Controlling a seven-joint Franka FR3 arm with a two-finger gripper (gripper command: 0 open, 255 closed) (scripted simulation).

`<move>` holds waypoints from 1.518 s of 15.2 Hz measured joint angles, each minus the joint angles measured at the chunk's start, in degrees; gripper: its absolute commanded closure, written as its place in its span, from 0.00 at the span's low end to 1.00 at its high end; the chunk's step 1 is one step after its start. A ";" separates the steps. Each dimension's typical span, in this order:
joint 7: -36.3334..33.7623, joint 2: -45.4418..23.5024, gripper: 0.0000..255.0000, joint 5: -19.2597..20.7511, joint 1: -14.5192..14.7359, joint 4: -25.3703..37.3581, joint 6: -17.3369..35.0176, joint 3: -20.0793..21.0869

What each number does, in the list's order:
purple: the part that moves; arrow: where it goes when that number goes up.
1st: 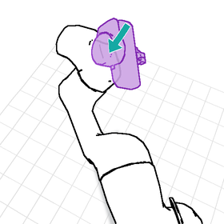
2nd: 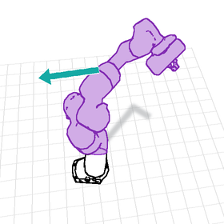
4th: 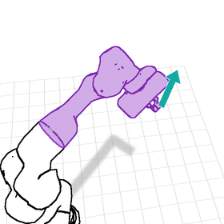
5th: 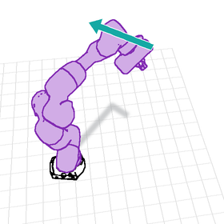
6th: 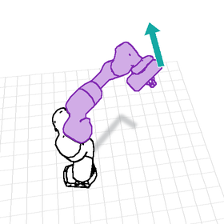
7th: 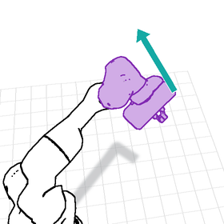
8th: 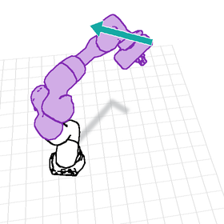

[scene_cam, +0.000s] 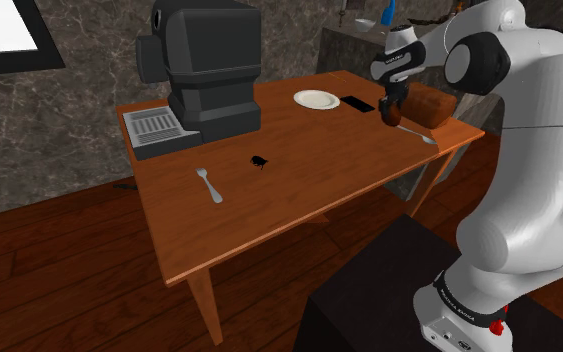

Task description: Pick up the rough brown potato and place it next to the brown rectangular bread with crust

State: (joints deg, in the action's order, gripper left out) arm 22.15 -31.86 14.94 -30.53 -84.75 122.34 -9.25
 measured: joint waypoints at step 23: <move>-0.93 1.18 0.00 0.30 0.86 -1.00 -0.36 0.11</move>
